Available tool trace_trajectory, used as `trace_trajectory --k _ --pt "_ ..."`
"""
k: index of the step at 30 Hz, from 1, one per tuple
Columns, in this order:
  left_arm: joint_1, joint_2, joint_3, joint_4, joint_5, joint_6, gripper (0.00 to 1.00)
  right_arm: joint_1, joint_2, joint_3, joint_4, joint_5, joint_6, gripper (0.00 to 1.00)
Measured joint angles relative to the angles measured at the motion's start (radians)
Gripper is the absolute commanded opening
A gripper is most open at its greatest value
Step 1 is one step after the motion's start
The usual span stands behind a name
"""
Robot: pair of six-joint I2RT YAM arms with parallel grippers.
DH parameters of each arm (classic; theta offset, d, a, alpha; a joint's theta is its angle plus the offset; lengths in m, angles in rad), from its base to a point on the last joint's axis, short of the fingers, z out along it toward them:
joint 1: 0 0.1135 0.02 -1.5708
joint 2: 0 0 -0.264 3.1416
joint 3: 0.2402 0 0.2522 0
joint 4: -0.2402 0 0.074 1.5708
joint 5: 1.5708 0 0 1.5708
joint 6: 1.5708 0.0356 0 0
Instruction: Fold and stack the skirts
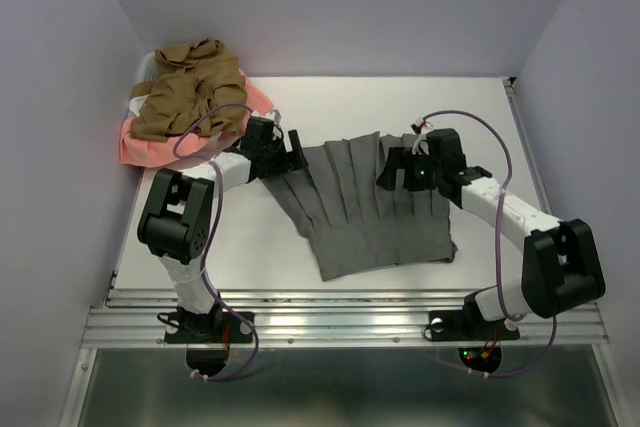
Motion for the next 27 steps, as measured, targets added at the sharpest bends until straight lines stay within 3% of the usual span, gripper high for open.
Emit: trace_trajectory --k 6,10,20,22,24,27 --pt "0.002 -0.006 0.114 -0.087 -0.04 0.014 0.99 0.034 0.193 0.202 0.028 0.12 -0.014 1.0" --pt "0.007 -0.008 0.204 -0.114 -0.058 0.022 0.99 0.059 0.359 0.369 0.031 0.278 -0.014 1.0" --pt "0.013 -0.024 0.21 -0.138 -0.053 0.026 0.99 0.179 0.59 0.602 -0.079 0.733 -0.006 0.98" --pt "0.013 -0.024 0.207 -0.137 -0.052 0.029 0.99 0.206 0.632 0.644 -0.105 0.821 -0.002 0.92" --pt "0.013 -0.024 0.204 -0.138 -0.052 0.033 0.99 0.228 0.669 0.681 -0.131 0.886 0.0 0.69" --pt "0.013 -0.024 0.201 -0.14 -0.052 0.037 0.99 0.239 0.719 0.726 -0.156 0.93 0.008 0.49"
